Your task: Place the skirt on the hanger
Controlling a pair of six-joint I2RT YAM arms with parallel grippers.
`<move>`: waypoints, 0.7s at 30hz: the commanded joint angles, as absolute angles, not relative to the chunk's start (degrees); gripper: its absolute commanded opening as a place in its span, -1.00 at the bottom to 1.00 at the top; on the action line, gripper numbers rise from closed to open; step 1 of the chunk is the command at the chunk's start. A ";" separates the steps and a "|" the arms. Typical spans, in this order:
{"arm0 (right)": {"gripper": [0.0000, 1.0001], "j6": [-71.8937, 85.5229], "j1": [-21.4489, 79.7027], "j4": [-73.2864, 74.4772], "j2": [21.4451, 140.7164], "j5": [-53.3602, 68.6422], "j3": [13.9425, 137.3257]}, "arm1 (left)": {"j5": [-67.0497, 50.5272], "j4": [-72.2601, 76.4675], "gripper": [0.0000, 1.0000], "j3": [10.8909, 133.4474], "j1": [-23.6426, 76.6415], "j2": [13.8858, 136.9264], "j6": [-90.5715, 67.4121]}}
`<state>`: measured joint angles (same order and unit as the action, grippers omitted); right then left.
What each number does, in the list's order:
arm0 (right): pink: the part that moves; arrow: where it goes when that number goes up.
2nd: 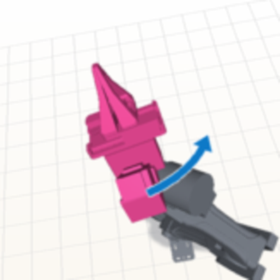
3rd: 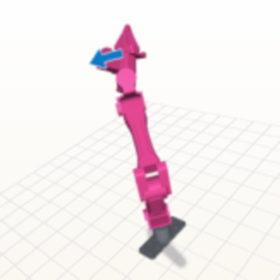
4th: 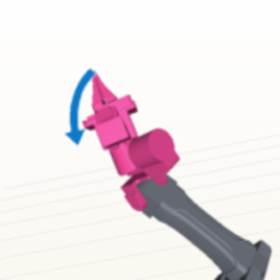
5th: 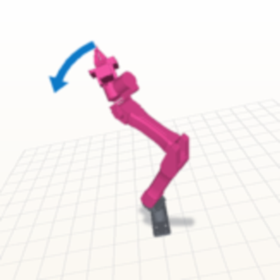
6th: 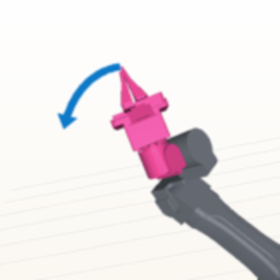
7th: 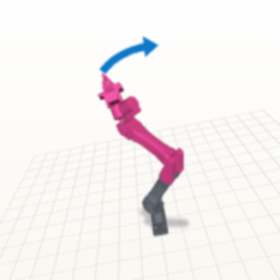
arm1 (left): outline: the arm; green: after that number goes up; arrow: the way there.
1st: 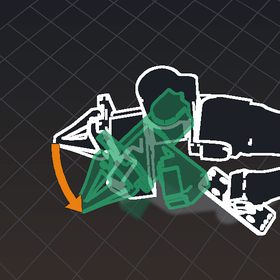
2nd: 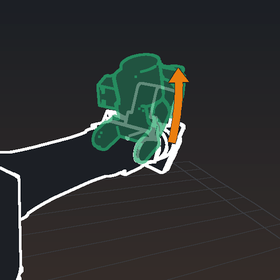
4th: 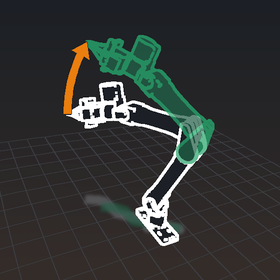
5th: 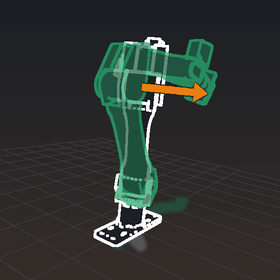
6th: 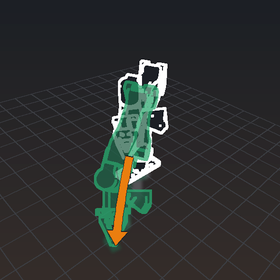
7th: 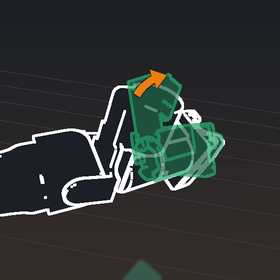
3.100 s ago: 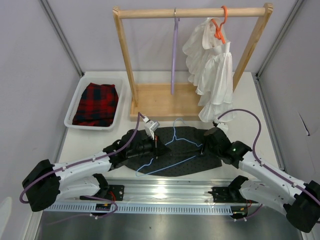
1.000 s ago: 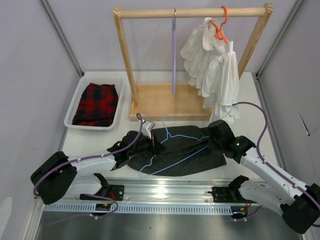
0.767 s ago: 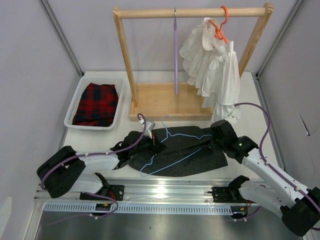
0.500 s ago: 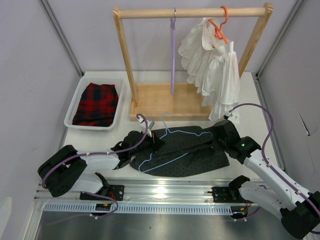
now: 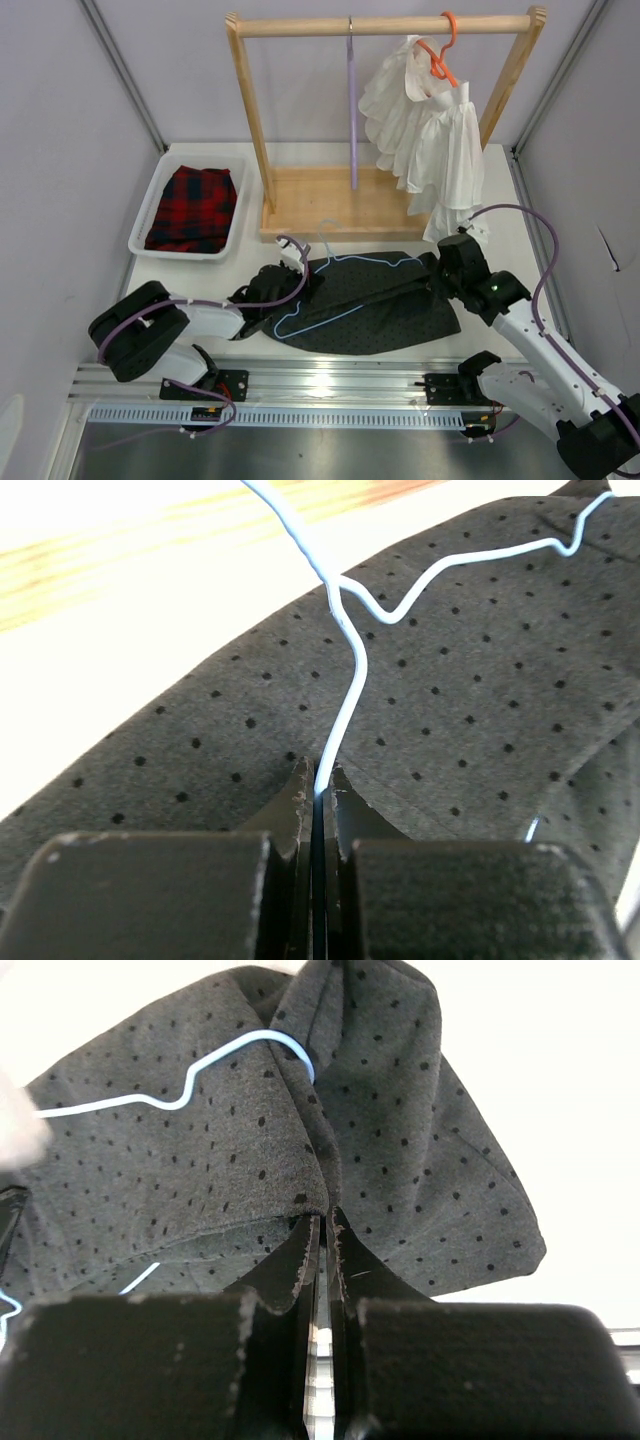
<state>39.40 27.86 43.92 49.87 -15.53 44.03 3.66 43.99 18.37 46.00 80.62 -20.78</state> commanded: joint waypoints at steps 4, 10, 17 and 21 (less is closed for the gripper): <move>-0.98 39.20 26.81 44.91 48.86 -14.94 47.28 | 11.78 52.73 -1.00 17.93 48.86 82.35 -13.01; -0.96 39.55 26.63 44.91 48.78 -13.80 47.02 | 10.37 57.30 -1.00 16.97 51.15 85.34 -11.86; -0.40 40.95 26.98 45.44 45.97 -13.18 45.18 | 10.81 61.08 -1.00 16.87 51.86 88.77 -11.95; 0.00 42.18 30.23 44.83 44.74 -14.41 44.74 | 11.07 61.61 -1.00 16.96 51.86 88.95 -11.87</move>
<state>40.95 28.10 45.47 46.02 -13.34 44.69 9.52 56.34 17.15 51.55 88.77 -13.02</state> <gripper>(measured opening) 0.477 0.026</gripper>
